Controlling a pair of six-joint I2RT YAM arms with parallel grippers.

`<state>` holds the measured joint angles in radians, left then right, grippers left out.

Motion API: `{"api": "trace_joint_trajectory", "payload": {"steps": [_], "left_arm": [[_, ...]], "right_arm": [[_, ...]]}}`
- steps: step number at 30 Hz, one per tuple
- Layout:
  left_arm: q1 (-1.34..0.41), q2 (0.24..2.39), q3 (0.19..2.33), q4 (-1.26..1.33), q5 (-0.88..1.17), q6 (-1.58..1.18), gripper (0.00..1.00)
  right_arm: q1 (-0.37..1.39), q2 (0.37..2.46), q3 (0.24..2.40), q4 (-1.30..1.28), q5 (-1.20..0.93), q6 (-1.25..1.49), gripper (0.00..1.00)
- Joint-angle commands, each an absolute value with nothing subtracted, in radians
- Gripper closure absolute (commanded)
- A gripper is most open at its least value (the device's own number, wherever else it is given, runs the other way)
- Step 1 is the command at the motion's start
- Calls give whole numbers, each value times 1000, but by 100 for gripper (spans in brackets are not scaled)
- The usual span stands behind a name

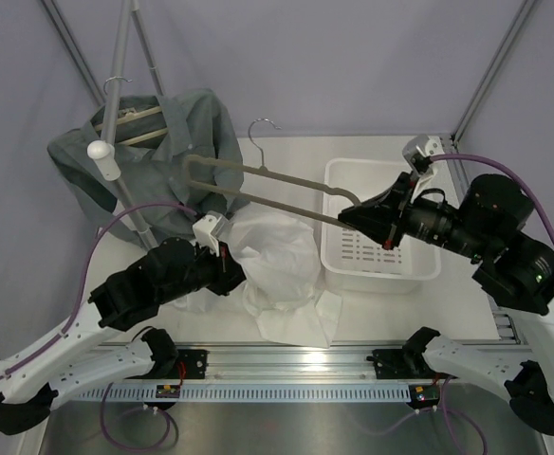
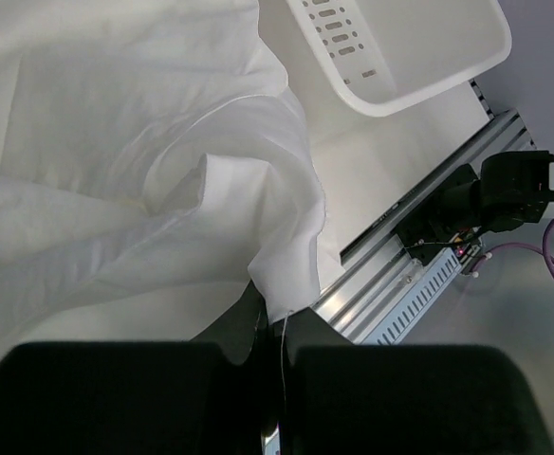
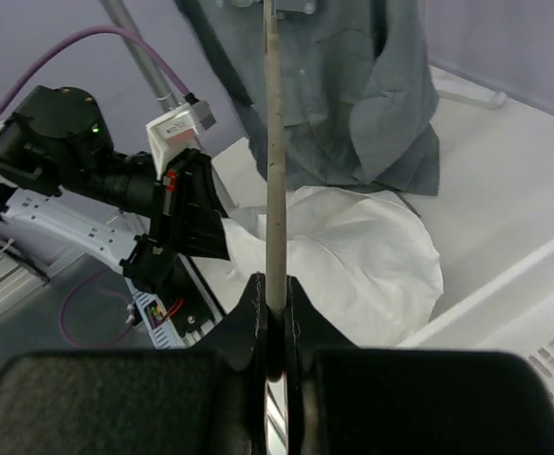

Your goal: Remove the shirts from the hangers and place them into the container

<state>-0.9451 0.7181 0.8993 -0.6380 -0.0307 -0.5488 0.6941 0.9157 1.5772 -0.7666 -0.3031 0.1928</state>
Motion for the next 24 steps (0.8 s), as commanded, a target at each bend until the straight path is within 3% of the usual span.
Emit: {"api": "trace_joint_trajectory", "payload": {"steps": [1,8,17,24], "left_arm": [[-956,687,844,-552,38,-610,100],[-965,634,681,-462,94,-680,100],[-966,640,637,-457,89,-698,100],[-968,658,601,-436,89,-699,100]], "right_arm": [[690,969,1572,-522,-569,130,100],[709,1106,1502,-272,-873,117,100],[824,1388,1577,-137,-868,75,100],[870,1659,1872,-257,-847,12,100]]}}
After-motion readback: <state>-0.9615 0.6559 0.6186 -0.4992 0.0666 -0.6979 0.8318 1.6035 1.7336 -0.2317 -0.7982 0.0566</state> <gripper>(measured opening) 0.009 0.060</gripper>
